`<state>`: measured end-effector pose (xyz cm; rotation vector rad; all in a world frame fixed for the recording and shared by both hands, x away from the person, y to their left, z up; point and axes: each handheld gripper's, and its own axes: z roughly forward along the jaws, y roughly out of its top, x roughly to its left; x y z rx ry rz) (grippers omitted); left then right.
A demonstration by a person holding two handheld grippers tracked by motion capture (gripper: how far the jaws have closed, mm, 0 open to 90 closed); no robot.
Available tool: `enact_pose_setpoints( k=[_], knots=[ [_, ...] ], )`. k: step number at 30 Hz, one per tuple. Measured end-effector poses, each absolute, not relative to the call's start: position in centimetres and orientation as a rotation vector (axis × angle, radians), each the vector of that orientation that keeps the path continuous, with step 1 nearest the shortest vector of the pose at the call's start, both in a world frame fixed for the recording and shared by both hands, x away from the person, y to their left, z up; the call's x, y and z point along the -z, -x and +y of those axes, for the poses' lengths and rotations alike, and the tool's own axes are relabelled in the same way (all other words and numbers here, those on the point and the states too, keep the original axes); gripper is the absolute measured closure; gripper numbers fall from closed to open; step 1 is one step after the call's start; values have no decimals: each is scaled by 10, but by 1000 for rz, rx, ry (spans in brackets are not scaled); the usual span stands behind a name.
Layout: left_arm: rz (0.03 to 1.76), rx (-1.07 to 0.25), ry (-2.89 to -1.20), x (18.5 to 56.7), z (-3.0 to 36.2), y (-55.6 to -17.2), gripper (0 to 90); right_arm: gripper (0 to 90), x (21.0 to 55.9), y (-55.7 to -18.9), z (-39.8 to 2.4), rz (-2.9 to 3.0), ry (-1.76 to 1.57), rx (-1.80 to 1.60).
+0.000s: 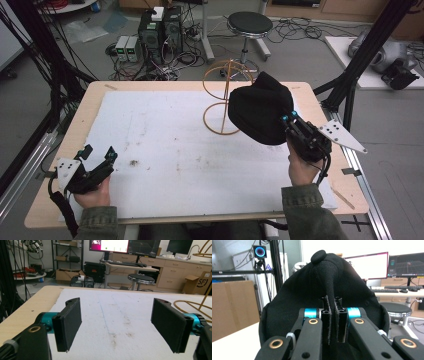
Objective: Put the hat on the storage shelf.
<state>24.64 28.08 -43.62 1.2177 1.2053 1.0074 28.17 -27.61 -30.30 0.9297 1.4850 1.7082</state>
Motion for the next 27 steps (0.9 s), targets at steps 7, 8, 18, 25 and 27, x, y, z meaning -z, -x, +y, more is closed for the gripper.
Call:
enact_pose_setpoints(
  k=[7, 8, 18, 25, 27],
  knots=[
    [1201, -1004, -1217, 436, 279, -247, 246, 873, 289, -294, -277, 1454, -923, -1729],
    [1201, -1004, -1217, 436, 279, -247, 246, 873, 287, -297, -277, 1453, -921, -1730],
    [1203, -1002, -1214, 436, 280, -247, 246, 872, 274, -320, -268, 1462, -903, -1754],
    [1203, -997, -1210, 436, 278, -247, 246, 872, 265, -336, -258, 1467, -892, -1756],
    [1203, -996, -1211, 436, 278, -247, 246, 872, 262, -342, -252, 1479, -889, -1743]
  ],
)
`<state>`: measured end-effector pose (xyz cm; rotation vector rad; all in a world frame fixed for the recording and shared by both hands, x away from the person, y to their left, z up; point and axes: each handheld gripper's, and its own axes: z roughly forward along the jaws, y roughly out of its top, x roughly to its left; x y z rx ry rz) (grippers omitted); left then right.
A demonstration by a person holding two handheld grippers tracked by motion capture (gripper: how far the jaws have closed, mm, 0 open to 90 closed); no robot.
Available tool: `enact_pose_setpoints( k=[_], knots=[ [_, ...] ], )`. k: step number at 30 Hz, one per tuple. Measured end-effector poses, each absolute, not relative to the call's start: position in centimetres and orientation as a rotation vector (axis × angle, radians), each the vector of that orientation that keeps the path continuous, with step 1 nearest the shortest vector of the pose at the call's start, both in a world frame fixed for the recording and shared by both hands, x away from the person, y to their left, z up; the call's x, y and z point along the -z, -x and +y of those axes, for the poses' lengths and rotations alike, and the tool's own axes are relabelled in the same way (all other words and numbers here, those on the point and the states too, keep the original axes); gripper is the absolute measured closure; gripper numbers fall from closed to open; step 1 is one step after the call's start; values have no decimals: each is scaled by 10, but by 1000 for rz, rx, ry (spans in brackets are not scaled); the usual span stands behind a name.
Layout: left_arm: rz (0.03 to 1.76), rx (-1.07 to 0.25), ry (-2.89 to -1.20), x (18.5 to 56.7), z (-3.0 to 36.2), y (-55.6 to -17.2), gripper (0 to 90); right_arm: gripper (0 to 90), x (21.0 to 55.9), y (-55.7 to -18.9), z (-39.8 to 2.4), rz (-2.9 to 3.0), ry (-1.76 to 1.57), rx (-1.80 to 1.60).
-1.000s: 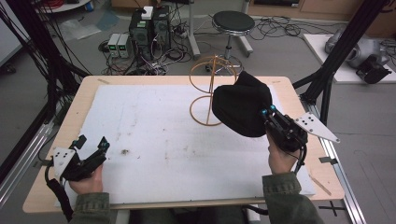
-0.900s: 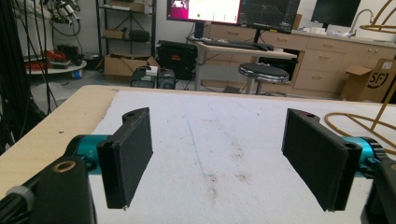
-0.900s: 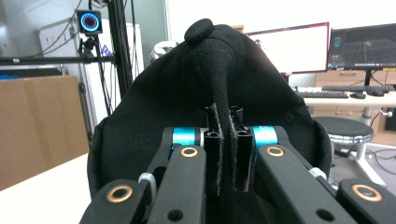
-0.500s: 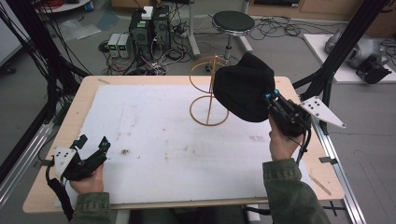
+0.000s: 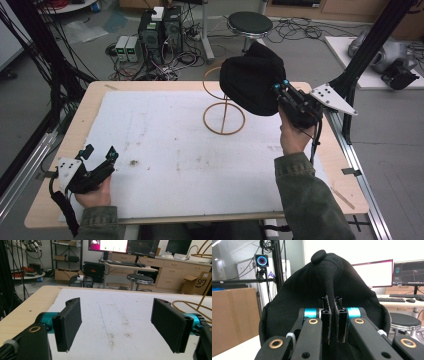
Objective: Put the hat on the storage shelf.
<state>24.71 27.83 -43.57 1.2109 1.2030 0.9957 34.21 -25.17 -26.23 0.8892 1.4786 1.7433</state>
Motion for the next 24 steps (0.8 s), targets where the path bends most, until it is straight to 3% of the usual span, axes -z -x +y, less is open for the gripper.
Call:
enact_pose_setpoints(
  k=[24],
  knots=[
    [1201, -992, -1200, 435, 281, -247, 247, 872, 234, -409, -208, 1479, -914, -1668]
  ],
)
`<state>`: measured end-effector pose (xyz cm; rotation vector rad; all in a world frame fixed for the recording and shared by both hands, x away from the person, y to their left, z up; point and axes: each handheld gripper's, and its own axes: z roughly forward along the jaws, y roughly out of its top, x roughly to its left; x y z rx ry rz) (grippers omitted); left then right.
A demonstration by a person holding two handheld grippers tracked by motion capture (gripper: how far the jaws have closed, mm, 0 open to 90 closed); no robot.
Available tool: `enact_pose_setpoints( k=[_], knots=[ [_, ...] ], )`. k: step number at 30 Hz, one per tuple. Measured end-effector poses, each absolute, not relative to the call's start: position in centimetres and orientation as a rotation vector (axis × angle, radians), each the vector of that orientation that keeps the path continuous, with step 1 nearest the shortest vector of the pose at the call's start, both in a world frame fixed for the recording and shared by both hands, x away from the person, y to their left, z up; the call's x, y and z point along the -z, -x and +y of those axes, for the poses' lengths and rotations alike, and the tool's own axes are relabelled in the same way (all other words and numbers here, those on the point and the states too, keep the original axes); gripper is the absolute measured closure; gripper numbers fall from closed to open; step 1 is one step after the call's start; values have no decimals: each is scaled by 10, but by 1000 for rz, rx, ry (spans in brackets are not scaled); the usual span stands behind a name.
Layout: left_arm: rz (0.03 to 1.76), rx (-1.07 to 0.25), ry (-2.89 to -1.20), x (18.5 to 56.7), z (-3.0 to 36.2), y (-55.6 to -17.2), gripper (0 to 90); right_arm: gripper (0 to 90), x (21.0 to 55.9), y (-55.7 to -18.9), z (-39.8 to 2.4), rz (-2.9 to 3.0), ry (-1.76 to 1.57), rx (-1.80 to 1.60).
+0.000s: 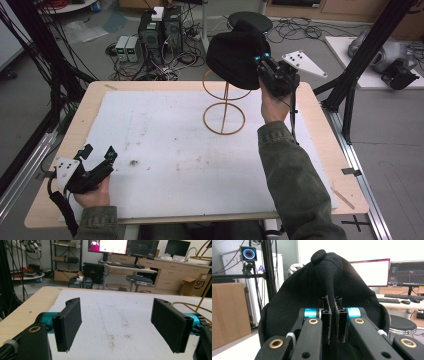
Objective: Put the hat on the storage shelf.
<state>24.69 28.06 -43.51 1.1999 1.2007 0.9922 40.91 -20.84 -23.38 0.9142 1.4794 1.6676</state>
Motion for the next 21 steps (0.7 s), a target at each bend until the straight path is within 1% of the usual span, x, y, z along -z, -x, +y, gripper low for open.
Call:
enact_pose_setpoints(
  k=[7, 21],
  knots=[
    [1190, -984, -1222, 435, 277, -248, 247, 872, 231, -423, -201, 1471, -933, -1671],
    [1189, -982, -1216, 436, 277, -247, 247, 872, 247, -436, -184, 1539, -962, -1608]
  ],
)
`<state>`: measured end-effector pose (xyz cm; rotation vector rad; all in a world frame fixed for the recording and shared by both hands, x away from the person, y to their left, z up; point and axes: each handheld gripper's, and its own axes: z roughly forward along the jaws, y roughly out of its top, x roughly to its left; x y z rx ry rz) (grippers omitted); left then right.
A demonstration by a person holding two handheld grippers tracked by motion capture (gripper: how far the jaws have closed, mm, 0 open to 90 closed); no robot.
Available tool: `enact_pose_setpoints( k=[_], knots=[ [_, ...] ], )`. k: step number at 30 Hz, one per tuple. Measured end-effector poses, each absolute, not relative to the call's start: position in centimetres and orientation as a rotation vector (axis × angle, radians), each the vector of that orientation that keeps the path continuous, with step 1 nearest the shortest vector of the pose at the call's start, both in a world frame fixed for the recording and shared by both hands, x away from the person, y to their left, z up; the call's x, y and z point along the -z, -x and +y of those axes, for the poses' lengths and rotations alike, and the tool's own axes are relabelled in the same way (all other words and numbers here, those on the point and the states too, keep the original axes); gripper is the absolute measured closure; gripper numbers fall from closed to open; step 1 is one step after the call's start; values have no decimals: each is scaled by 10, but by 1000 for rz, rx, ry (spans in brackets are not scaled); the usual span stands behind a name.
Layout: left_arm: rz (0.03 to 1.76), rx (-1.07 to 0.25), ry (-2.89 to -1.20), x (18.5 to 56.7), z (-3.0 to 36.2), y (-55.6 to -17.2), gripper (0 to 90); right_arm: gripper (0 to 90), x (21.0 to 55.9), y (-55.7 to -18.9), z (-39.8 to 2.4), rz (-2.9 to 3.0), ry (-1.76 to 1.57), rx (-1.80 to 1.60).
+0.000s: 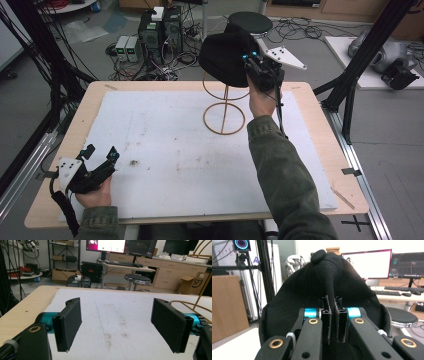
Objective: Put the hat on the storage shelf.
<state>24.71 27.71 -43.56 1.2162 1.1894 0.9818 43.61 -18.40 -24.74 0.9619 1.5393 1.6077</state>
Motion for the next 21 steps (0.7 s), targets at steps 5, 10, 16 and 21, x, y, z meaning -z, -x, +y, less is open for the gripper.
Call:
enact_pose_setpoints(
  k=[5, 10, 16, 21],
  knots=[
    [1191, -979, -1220, 436, 278, -247, 247, 872, 257, -438, -183, 1557, -993, -1584],
    [1192, -976, -1217, 436, 278, -247, 247, 872, 261, -438, -182, 1584, -1004, -1568],
    [1194, -976, -1212, 436, 278, -247, 247, 870, 263, -434, -174, 1629, -976, -1508],
    [1196, -975, -1215, 436, 279, -247, 247, 868, 273, -433, -178, 1632, -1006, -1515]
  ],
)
